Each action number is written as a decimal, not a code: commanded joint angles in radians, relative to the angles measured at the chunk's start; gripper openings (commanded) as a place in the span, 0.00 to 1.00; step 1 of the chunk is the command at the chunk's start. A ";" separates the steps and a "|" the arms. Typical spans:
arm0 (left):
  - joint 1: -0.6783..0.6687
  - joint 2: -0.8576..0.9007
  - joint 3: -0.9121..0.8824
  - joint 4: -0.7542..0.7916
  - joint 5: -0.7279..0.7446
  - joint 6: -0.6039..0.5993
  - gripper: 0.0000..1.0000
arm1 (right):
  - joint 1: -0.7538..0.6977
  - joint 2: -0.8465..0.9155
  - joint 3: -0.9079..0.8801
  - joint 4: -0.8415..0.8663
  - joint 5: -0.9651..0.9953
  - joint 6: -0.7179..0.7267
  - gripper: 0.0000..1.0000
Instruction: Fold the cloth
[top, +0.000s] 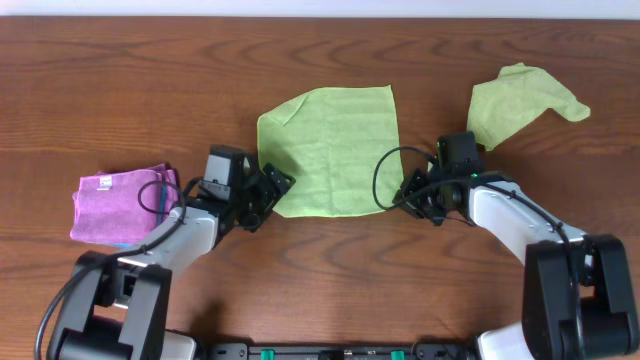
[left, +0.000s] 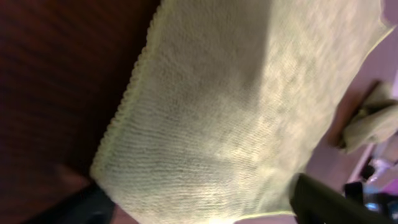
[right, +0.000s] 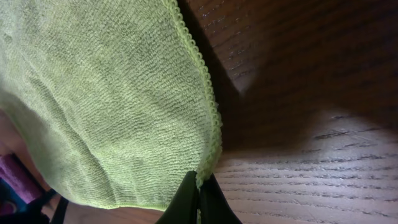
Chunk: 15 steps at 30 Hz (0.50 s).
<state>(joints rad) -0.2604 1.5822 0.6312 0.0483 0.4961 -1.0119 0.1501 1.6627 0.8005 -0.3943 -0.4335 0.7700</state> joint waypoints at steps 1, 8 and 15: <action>-0.016 0.033 -0.019 -0.021 -0.033 -0.010 0.77 | 0.008 0.005 -0.008 0.002 -0.001 0.000 0.01; -0.015 0.033 -0.019 -0.026 -0.051 -0.010 0.23 | 0.008 0.005 -0.008 0.002 -0.001 0.004 0.01; -0.015 0.032 -0.019 -0.025 -0.041 0.001 0.06 | 0.008 0.005 -0.008 0.001 -0.002 0.003 0.01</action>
<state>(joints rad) -0.2714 1.6077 0.6209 0.0265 0.4633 -1.0214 0.1501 1.6627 0.8005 -0.3943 -0.4339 0.7704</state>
